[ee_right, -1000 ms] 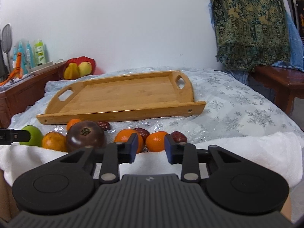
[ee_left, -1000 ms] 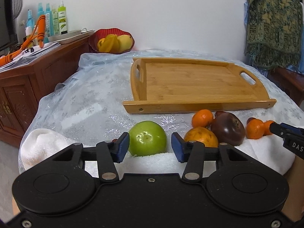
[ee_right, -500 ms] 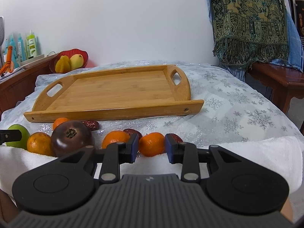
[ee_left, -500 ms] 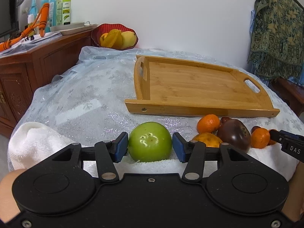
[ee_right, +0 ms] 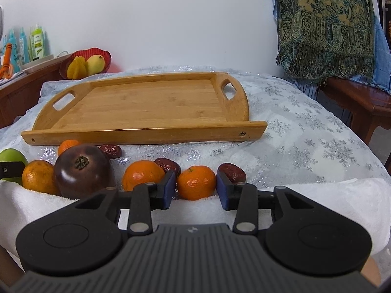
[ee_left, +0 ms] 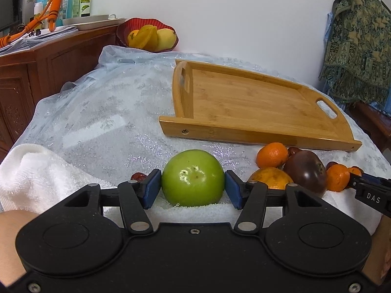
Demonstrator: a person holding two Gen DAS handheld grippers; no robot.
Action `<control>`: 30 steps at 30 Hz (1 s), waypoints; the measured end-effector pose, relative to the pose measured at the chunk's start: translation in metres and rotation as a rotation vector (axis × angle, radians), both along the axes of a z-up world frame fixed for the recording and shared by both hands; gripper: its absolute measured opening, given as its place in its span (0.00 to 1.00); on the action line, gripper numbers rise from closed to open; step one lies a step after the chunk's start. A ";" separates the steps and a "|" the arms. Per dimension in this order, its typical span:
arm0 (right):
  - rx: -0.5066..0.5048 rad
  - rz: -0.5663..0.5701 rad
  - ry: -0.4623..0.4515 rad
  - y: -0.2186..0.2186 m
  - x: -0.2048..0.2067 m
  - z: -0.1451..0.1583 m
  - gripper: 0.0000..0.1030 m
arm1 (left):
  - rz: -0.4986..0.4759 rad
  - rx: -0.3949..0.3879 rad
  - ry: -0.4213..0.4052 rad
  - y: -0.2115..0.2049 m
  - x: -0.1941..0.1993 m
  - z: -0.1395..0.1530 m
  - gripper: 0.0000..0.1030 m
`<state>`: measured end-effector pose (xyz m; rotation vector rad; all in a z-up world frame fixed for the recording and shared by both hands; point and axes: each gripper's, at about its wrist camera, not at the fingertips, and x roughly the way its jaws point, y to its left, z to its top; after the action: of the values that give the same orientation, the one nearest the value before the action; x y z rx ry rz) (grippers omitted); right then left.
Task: Organize fruits
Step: 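Grasp the green apple with the left tool while the right tool grasps a tangerine, then lift and carry the apple and tangerine onto the bamboo tray with both tools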
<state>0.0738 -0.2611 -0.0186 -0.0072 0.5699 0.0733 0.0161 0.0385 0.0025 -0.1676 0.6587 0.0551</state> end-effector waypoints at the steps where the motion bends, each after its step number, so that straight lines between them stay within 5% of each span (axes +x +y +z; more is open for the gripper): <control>1: 0.001 0.000 0.002 0.000 0.000 0.000 0.45 | 0.001 0.005 -0.002 0.000 0.000 0.000 0.52; 4: 0.009 -0.002 0.002 -0.001 -0.001 0.000 0.37 | 0.003 0.017 -0.001 -0.003 -0.001 0.001 0.52; 30: 0.153 0.013 -0.101 -0.018 0.002 0.027 0.37 | -0.068 0.014 -0.074 -0.031 0.014 0.046 0.52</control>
<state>0.0755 -0.2792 0.0086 0.1332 0.4627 0.1286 0.0303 0.0077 0.0482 -0.1332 0.5900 -0.0116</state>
